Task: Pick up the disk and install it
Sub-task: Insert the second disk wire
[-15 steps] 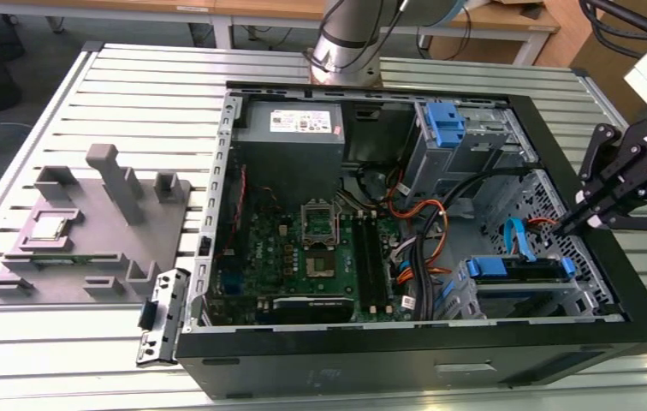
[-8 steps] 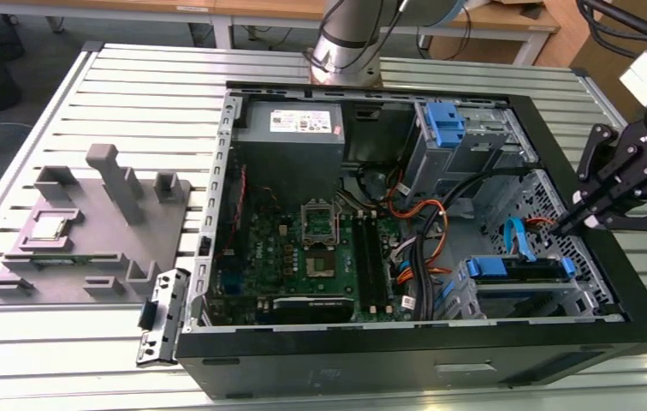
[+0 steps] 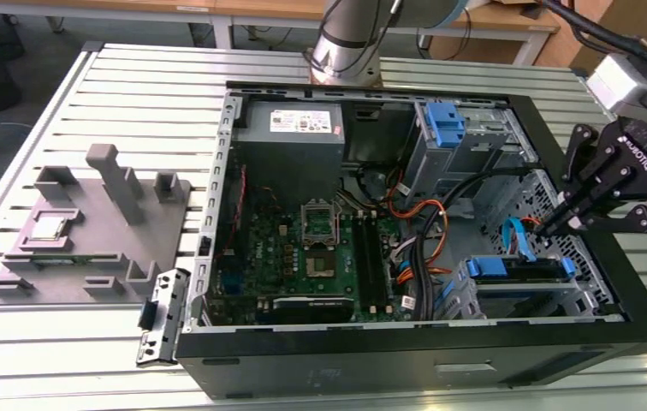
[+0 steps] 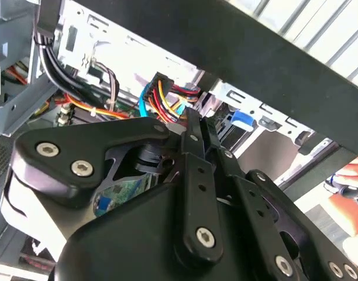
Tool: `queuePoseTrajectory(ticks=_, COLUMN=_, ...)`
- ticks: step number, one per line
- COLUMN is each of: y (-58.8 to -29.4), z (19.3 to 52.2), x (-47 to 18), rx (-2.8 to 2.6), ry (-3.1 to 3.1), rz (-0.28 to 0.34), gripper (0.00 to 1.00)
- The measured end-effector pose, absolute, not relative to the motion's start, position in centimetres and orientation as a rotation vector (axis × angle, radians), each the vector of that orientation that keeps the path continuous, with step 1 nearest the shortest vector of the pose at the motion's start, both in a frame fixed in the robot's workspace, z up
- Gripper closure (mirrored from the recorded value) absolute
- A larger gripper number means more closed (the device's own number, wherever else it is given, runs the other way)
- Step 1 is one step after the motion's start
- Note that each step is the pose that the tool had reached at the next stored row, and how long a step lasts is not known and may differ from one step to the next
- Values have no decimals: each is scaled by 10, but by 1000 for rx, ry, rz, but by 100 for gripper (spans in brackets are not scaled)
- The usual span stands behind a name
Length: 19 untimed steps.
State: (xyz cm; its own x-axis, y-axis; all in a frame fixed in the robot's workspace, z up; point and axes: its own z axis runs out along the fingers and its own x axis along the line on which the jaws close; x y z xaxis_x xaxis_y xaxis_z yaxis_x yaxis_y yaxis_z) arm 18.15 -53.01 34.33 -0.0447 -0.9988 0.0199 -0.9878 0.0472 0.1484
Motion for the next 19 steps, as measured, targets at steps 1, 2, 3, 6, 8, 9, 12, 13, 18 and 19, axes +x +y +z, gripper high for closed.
queuePoseTrajectory(ticks=1, y=-530, z=343, x=180, rx=2091, ry=-2191, rz=-132, gripper=84)
queuePoseTrajectory(ticks=2, y=-531, z=343, x=179, rx=2097, ry=-2196, rz=-122, gripper=84)
queuePoseTrajectory(ticks=3, y=-531, z=343, x=178, rx=2102, ry=-2202, rz=-111, gripper=84)
queuePoseTrajectory(ticks=6, y=-533, z=343, x=176, rx=2117, ry=-2218, rz=-82, gripper=84)
queuePoseTrajectory(ticks=8, y=-534, z=343, x=174, rx=2123, ry=-2224, rz=-69, gripper=84)
queuePoseTrajectory(ticks=9, y=-535, z=343, x=173, rx=2126, ry=-2227, rz=-63, gripper=84)
queuePoseTrajectory(ticks=12, y=-536, z=343, x=169, rx=2135, ry=-2235, rz=-47, gripper=84)
queuePoseTrajectory(ticks=13, y=-537, z=343, x=168, rx=2137, ry=-2237, rz=-42, gripper=84)
queuePoseTrajectory(ticks=18, y=-540, z=343, x=161, rx=2147, ry=-2246, rz=-23, gripper=84)
queuePoseTrajectory(ticks=19, y=-540, z=343, x=161, rx=2148, ry=-2247, rz=-21, gripper=84)
